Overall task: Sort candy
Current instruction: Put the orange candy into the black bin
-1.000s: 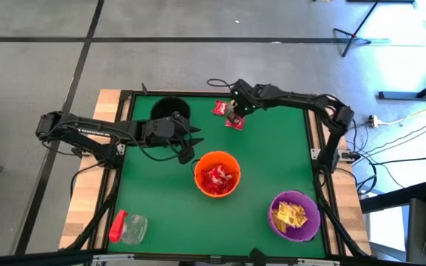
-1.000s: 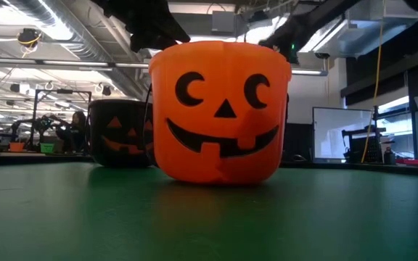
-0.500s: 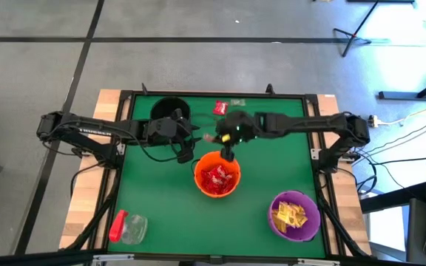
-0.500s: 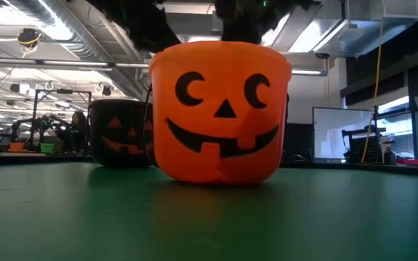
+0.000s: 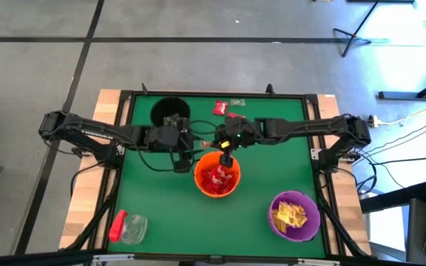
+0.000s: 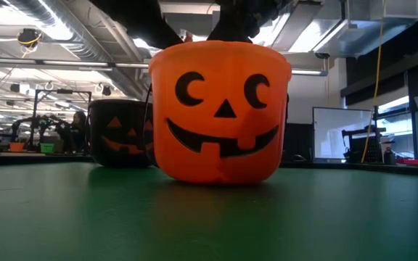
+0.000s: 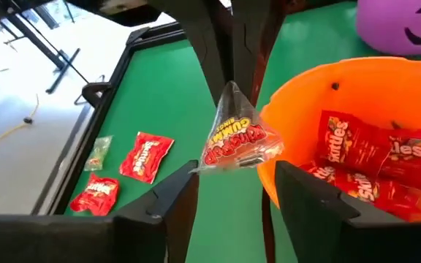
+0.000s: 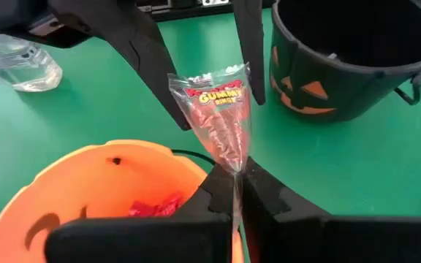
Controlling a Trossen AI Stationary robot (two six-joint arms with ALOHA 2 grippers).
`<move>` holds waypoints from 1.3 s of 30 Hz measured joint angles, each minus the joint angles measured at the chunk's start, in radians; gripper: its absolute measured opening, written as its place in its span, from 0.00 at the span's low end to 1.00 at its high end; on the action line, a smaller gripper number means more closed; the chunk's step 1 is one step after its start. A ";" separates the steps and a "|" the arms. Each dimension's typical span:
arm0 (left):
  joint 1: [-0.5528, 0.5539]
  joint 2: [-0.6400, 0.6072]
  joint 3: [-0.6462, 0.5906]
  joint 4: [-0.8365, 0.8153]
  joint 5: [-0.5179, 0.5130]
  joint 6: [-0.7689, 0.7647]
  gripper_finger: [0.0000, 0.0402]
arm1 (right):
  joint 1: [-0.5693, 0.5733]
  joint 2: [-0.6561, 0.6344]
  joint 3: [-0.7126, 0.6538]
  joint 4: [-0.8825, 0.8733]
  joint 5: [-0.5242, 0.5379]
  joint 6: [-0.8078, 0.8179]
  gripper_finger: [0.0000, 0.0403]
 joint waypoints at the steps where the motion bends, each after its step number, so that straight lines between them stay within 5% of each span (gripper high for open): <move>1: -0.008 0.000 0.000 0.003 -0.010 0.002 0.43 | -0.003 0.000 0.000 0.000 -0.001 0.001 0.02; 18: -0.029 0.000 0.000 0.099 -0.042 0.070 0.41 | -0.004 0.001 0.000 0.019 0.000 0.003 0.02; 39: -0.029 -0.001 0.000 0.085 -0.067 0.081 0.01 | -0.004 0.002 0.000 0.019 -0.001 0.003 0.02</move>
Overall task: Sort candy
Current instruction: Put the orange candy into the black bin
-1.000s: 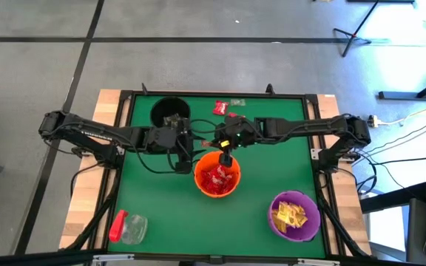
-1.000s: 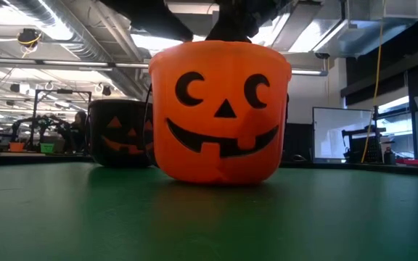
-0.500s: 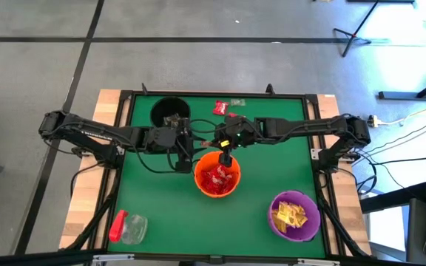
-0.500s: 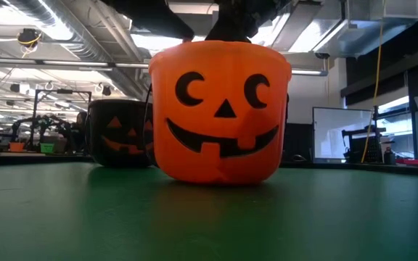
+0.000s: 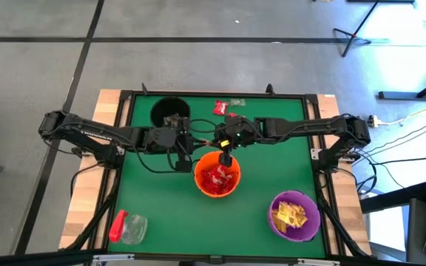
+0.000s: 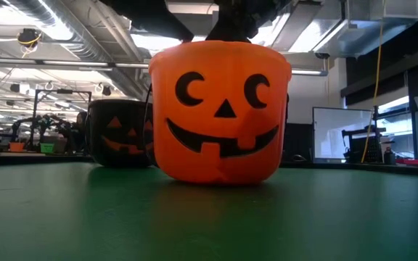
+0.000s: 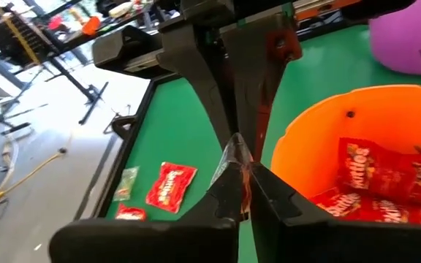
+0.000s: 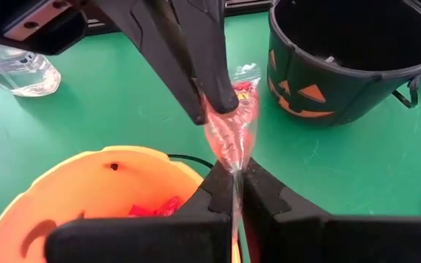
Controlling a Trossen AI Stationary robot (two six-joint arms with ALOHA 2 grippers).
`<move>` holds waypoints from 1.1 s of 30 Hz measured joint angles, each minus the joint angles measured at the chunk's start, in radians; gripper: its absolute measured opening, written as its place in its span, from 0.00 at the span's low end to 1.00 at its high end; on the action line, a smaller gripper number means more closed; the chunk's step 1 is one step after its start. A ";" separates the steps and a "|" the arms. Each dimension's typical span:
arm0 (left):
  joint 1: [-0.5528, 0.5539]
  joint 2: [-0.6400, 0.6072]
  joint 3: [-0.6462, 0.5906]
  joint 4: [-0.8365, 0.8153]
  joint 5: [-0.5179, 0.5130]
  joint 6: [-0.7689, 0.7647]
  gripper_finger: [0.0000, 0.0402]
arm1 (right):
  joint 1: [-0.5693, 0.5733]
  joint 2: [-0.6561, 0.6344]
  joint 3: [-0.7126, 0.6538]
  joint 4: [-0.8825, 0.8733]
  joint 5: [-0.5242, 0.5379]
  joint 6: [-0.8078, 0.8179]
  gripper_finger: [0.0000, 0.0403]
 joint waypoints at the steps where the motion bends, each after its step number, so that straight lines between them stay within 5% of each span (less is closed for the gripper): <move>1: -0.002 0.000 0.000 0.000 -0.015 0.000 0.01 | 0.000 0.000 0.000 0.001 0.000 0.000 0.02; 7: -0.003 0.000 0.000 -0.006 -0.051 -0.003 0.00 | 0.000 0.000 0.000 -0.003 -0.001 -0.006 0.10; 20: -0.002 -0.002 0.000 -0.104 -0.231 -0.028 0.00 | 0.000 0.000 0.000 -0.016 0.091 -0.053 0.61; 27: 0.051 -0.052 0.000 -0.284 -0.460 -0.221 0.00 | -0.001 -0.001 0.025 -0.113 0.218 -0.054 0.68; 33: 0.177 -0.085 0.000 -0.455 -0.413 -0.431 0.00 | -0.001 -0.001 0.036 -0.106 0.220 -0.055 0.68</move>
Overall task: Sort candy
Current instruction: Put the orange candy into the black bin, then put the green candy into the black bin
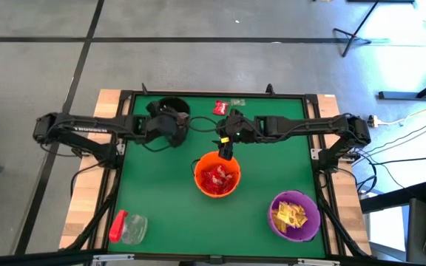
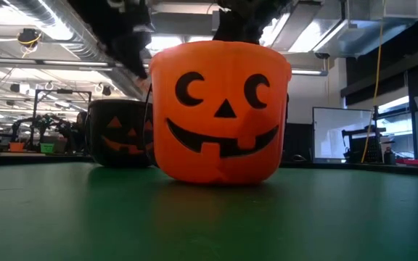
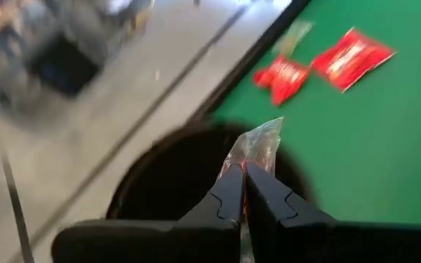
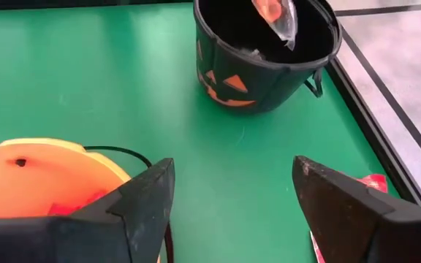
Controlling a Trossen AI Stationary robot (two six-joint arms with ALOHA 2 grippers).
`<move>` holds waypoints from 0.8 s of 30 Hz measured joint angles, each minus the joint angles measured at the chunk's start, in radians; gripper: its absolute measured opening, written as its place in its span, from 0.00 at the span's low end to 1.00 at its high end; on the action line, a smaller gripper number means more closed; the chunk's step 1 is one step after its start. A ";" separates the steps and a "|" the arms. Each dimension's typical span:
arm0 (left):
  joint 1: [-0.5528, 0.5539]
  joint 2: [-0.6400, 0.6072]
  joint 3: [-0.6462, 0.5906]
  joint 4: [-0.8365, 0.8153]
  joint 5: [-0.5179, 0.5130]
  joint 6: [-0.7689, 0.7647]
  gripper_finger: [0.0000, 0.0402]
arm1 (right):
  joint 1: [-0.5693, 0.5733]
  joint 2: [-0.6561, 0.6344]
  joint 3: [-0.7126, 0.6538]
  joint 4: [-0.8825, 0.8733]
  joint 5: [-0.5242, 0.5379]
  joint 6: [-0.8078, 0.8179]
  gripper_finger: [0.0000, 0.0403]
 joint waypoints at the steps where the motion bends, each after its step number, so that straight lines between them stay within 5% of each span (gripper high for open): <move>1: 0.025 0.000 0.000 -0.024 0.020 -0.028 0.00 | 0.000 0.000 0.000 -0.001 0.000 0.000 0.68; 11: 0.110 0.000 0.000 -0.045 0.104 -0.098 0.04 | -0.007 0.000 0.000 -0.039 0.043 0.000 0.68; 24: 0.094 -0.027 0.015 -0.038 0.076 -0.075 0.41 | -0.199 -0.001 -0.031 -0.076 -0.003 0.027 0.68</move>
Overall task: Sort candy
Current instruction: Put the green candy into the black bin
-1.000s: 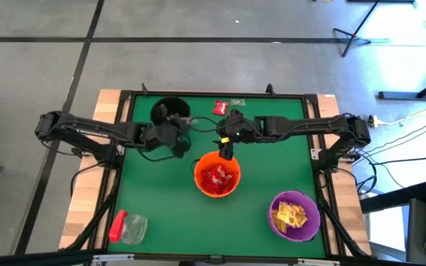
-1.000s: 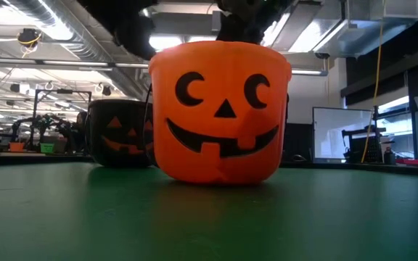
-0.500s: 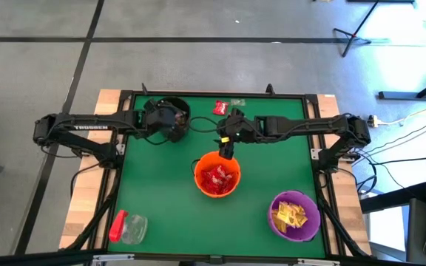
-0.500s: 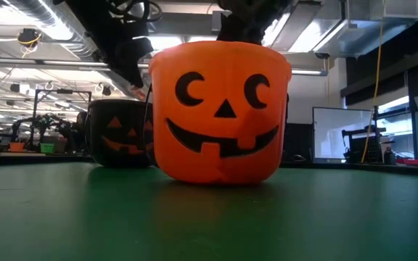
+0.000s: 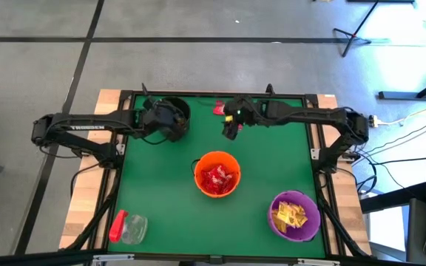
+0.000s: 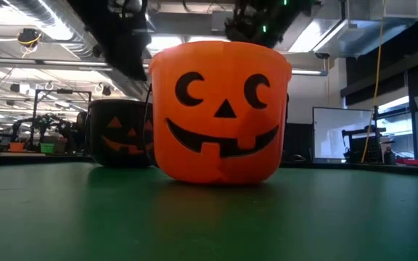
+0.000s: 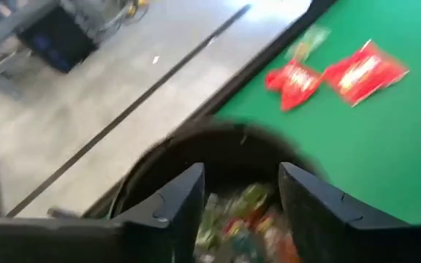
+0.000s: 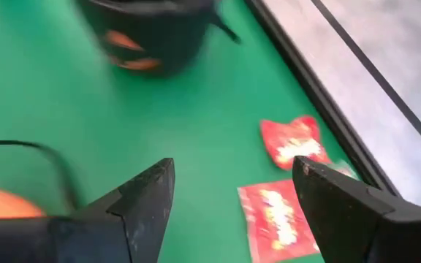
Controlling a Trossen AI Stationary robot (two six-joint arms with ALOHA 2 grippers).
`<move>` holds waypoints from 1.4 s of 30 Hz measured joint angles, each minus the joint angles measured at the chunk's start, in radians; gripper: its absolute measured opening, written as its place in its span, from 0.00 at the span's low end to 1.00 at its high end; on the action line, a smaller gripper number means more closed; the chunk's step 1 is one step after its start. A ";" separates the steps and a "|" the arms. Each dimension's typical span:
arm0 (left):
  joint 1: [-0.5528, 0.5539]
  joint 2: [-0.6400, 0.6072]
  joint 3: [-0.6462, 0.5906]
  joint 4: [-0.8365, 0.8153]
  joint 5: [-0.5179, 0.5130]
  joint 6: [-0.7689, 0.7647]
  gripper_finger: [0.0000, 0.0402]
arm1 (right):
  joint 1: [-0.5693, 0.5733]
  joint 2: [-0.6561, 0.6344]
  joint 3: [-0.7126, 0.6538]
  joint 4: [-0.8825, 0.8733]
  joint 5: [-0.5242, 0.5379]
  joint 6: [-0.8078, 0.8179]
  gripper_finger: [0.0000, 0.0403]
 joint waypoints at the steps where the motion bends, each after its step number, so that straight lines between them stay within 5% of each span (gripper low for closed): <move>1: -0.010 -0.006 0.015 0.007 0.000 0.000 0.42 | -0.029 0.000 -0.016 0.006 -0.009 0.001 0.68; 8: -0.118 -0.088 0.063 0.195 0.015 0.240 0.42 | -0.284 0.041 -0.122 0.099 -0.111 0.041 0.68; 13: -0.128 -0.111 0.032 0.333 0.176 0.313 0.42 | -0.405 0.107 -0.122 0.149 -0.136 0.032 0.68; 18: -0.127 -0.111 -0.014 0.426 0.264 0.309 0.42 | -0.443 0.205 -0.091 0.132 -0.175 0.029 0.68; 31: -0.135 -0.110 -0.028 0.457 0.299 0.244 0.42 | -0.457 0.421 0.108 -0.005 -0.173 0.080 0.68; 42: -0.160 -0.110 -0.028 0.454 0.296 0.242 0.42 | -0.455 0.471 0.136 -0.088 -0.205 0.056 0.63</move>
